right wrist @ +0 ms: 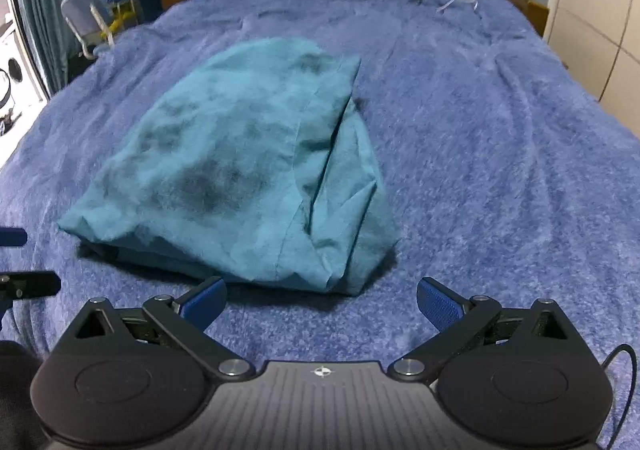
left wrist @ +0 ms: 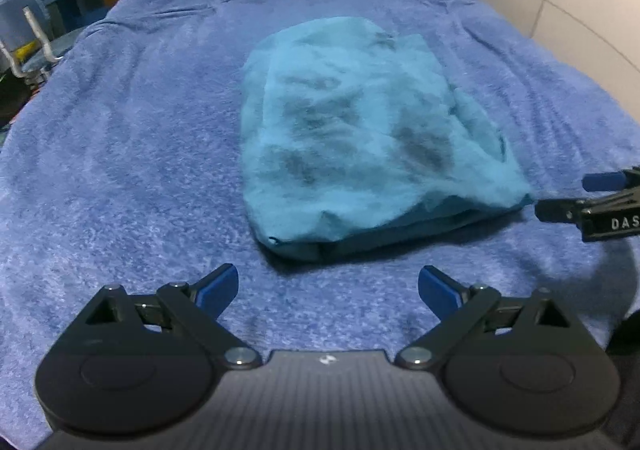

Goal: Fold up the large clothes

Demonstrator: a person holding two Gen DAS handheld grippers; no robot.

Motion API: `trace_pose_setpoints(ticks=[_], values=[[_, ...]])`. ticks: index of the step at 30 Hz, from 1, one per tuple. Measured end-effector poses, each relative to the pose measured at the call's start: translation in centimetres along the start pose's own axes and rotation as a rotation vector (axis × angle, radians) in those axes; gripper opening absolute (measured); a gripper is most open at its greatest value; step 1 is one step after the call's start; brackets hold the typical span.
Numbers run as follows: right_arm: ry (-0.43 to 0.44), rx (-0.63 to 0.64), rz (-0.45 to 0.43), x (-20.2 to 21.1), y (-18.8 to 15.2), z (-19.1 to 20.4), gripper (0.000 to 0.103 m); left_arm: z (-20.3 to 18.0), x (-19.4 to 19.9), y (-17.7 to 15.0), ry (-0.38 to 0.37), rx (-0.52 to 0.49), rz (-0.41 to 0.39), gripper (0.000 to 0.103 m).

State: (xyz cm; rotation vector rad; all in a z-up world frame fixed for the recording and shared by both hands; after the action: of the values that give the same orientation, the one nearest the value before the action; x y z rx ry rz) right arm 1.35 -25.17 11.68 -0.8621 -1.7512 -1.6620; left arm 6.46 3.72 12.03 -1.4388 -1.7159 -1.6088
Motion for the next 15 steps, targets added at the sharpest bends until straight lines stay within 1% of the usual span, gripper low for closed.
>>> trace_pose_setpoints(ticks=[3,7,11,14,15], values=[[-0.003,0.003,0.045,-1.2,0.1,0.3,0.102,0.5,-0.6,0.0,0.016,0.009,0.015,0.097],[-0.01,0.007,0.031,-1.3,0.1,0.5,0.102,0.6,-0.5,-0.1,0.027,-0.001,0.007,0.097],[-0.016,0.02,0.017,-1.1,0.1,0.6,0.102,1.1,-0.6,-0.1,0.007,0.032,0.006,0.097],[-0.02,0.03,0.02,-1.1,0.1,0.7,0.102,1.4,-0.7,0.0,-0.023,0.056,0.011,0.097],[-0.022,0.033,0.021,-1.1,0.1,0.8,0.102,1.8,-0.9,0.2,-0.044,0.072,0.02,0.098]])
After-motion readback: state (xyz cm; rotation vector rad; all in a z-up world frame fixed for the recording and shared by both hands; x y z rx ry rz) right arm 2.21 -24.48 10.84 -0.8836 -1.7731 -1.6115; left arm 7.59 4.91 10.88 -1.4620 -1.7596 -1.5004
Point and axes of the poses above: each gripper's, at about its wrist camera, not at the fingertips, and x roughly against the way its jaws point, z to its left, y to its top, the point moved 5 cm from there along -x, roughly the way its jaws point, and after that the axes turned 11 degrees about -y, right-handed, at the moved point
